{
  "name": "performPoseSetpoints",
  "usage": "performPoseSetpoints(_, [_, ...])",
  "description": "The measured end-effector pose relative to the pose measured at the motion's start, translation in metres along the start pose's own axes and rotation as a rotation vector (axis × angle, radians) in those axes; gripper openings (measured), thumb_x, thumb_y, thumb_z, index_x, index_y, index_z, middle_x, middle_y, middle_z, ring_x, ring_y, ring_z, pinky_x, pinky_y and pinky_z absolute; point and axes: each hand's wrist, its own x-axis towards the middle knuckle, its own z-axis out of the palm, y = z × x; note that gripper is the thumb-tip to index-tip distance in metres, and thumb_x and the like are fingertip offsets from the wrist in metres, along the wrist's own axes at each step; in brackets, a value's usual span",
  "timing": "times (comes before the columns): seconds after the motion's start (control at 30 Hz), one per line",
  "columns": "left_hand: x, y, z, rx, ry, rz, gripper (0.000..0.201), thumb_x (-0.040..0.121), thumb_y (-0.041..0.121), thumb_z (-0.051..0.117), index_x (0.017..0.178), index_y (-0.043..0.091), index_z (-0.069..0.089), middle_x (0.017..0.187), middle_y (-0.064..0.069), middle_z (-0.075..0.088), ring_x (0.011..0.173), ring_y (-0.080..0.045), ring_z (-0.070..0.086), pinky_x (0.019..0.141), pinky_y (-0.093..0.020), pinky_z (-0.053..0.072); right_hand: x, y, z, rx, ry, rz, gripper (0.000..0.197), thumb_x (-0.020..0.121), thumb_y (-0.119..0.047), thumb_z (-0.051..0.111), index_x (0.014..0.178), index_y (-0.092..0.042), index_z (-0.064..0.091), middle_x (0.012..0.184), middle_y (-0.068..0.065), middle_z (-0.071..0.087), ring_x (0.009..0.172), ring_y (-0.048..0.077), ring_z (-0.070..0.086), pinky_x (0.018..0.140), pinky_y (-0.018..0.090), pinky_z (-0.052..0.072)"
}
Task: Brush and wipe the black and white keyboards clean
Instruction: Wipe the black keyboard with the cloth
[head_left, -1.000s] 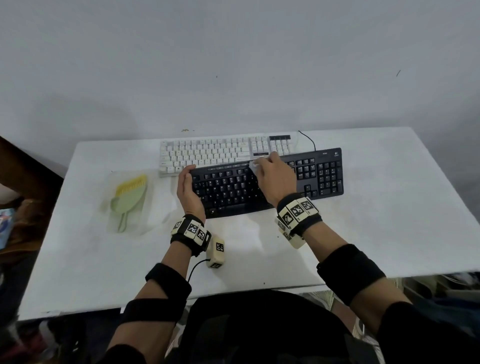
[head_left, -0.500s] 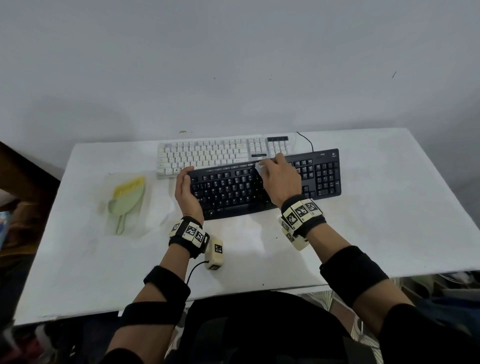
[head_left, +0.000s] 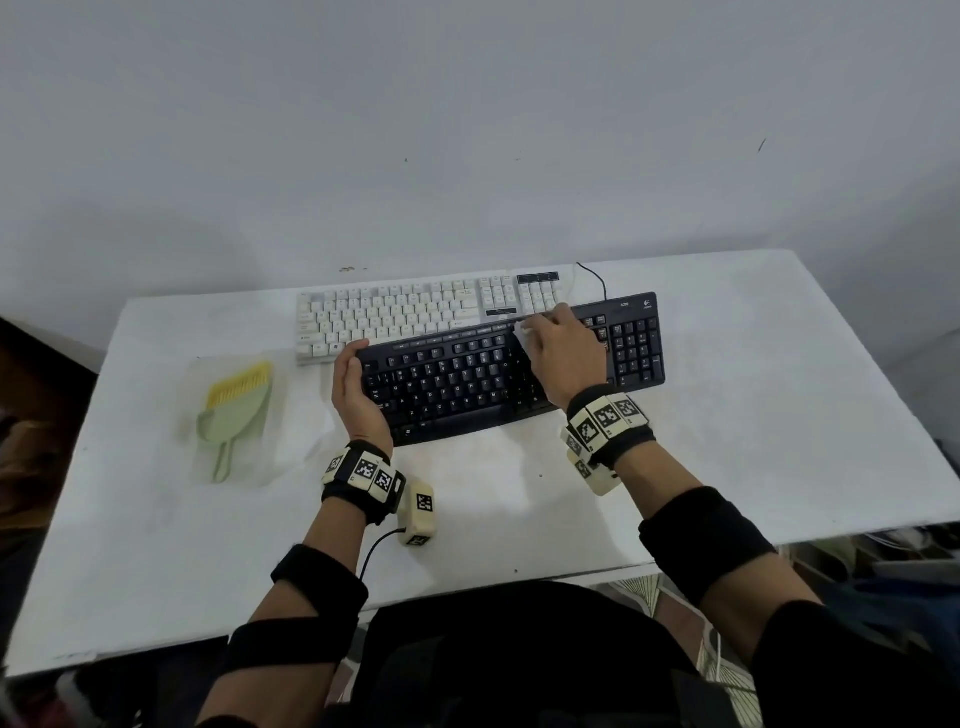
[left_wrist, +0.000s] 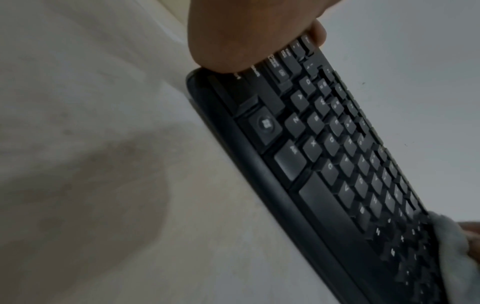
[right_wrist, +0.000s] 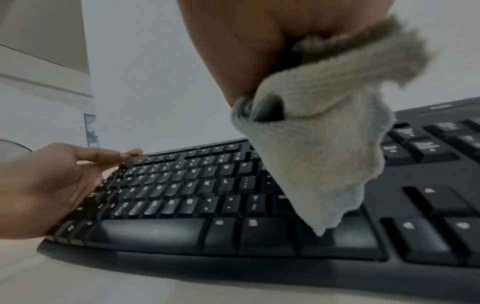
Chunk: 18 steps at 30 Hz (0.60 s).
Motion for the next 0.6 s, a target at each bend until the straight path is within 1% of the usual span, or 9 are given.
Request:
performPoseSetpoints(0.07, [0.002, -0.003, -0.002, -0.006, 0.001, -0.002, 0.028, 0.103, 0.016, 0.046, 0.107, 0.021, 0.073, 0.121, 0.003, 0.068, 0.134, -0.029, 0.053, 0.12, -0.051, 0.035, -0.001, 0.006, -0.002, -0.02, 0.0, 0.049, 0.025, 0.103, -0.027, 0.05, 0.112, -0.014, 0.07, 0.113, 0.008, 0.059, 0.076, 0.025, 0.063, 0.065, 0.037, 0.056])
performPoseSetpoints(0.17, [0.003, -0.004, -0.002, -0.002, 0.005, -0.014, 0.027, 0.103, 0.018, 0.046, 0.107, 0.02, 0.073, 0.122, 0.002, 0.067, 0.134, -0.029, 0.053, 0.12, -0.051, 0.035, 0.004, 0.017, -0.012, -0.086, -0.013, 0.162, 0.026, 0.104, -0.025, 0.049, 0.114, -0.011, 0.069, 0.116, 0.011, 0.058, 0.083, 0.029, 0.064, 0.064, 0.032, 0.045])
performPoseSetpoints(0.23, [0.002, -0.003, -0.002, -0.01, 0.002, -0.018, 0.026, 0.102, 0.018, 0.046, 0.107, 0.019, 0.072, 0.121, 0.0, 0.067, 0.132, -0.029, 0.055, 0.119, -0.05, 0.036, 0.008, 0.018, -0.015, -0.115, -0.015, 0.193, 0.026, 0.104, -0.023, 0.049, 0.114, -0.009, 0.069, 0.115, 0.012, 0.057, 0.085, 0.03, 0.064, 0.065, 0.031, 0.042])
performPoseSetpoints(0.27, [0.002, -0.003, -0.001, -0.015, 0.0, -0.019, 0.026, 0.102, 0.018, 0.046, 0.107, 0.019, 0.072, 0.121, 0.0, 0.066, 0.129, -0.027, 0.056, 0.118, -0.049, 0.038, 0.009, 0.016, -0.014, -0.099, -0.008, 0.161, 0.026, 0.104, -0.024, 0.049, 0.114, -0.009, 0.069, 0.112, 0.011, 0.058, 0.082, 0.027, 0.063, 0.066, 0.03, 0.042])
performPoseSetpoints(0.37, [0.001, 0.0, 0.0, -0.025, -0.005, -0.018, 0.025, 0.102, 0.016, 0.046, 0.109, 0.017, 0.07, 0.12, 0.0, 0.066, 0.124, -0.02, 0.057, 0.115, -0.045, 0.041, 0.004, 0.003, -0.004, -0.015, -0.002, -0.033, 0.024, 0.103, -0.027, 0.054, 0.11, -0.012, 0.071, 0.102, 0.007, 0.06, 0.067, 0.017, 0.054, 0.061, 0.026, 0.04])
performPoseSetpoints(0.43, [0.0, 0.001, 0.001, -0.024, -0.006, -0.016, 0.025, 0.103, 0.015, 0.046, 0.109, 0.016, 0.07, 0.119, 0.0, 0.066, 0.123, -0.018, 0.057, 0.114, -0.04, 0.042, 0.0, 0.001, 0.002, 0.009, -0.008, -0.064, 0.022, 0.103, -0.026, 0.055, 0.11, -0.014, 0.072, 0.105, 0.007, 0.061, 0.067, 0.019, 0.056, 0.059, 0.027, 0.043])
performPoseSetpoints(0.5, [-0.001, 0.002, 0.001, -0.023, -0.001, -0.014, 0.026, 0.104, 0.013, 0.045, 0.107, 0.017, 0.07, 0.119, -0.001, 0.066, 0.123, -0.017, 0.058, 0.112, -0.037, 0.044, 0.0, 0.006, 0.001, -0.001, 0.014, -0.002, 0.023, 0.103, -0.026, 0.052, 0.111, -0.014, 0.071, 0.111, 0.008, 0.061, 0.073, 0.023, 0.062, 0.062, 0.031, 0.052])
performPoseSetpoints(0.53, [-0.001, 0.002, 0.001, -0.028, -0.001, -0.016, 0.026, 0.104, 0.013, 0.045, 0.106, 0.018, 0.071, 0.12, -0.001, 0.066, 0.123, -0.017, 0.058, 0.111, -0.038, 0.044, 0.001, 0.01, -0.001, -0.02, 0.019, 0.043, 0.024, 0.103, -0.026, 0.052, 0.112, -0.014, 0.071, 0.113, 0.008, 0.061, 0.076, 0.025, 0.064, 0.064, 0.032, 0.052])
performPoseSetpoints(0.6, [0.0, 0.003, 0.001, -0.031, 0.0, -0.021, 0.027, 0.103, 0.013, 0.045, 0.106, 0.019, 0.071, 0.12, -0.001, 0.065, 0.123, -0.019, 0.058, 0.11, -0.038, 0.045, 0.004, 0.022, -0.008, -0.063, 0.018, 0.14, 0.025, 0.103, -0.025, 0.051, 0.114, -0.013, 0.071, 0.116, 0.01, 0.06, 0.082, 0.029, 0.065, 0.066, 0.031, 0.047])
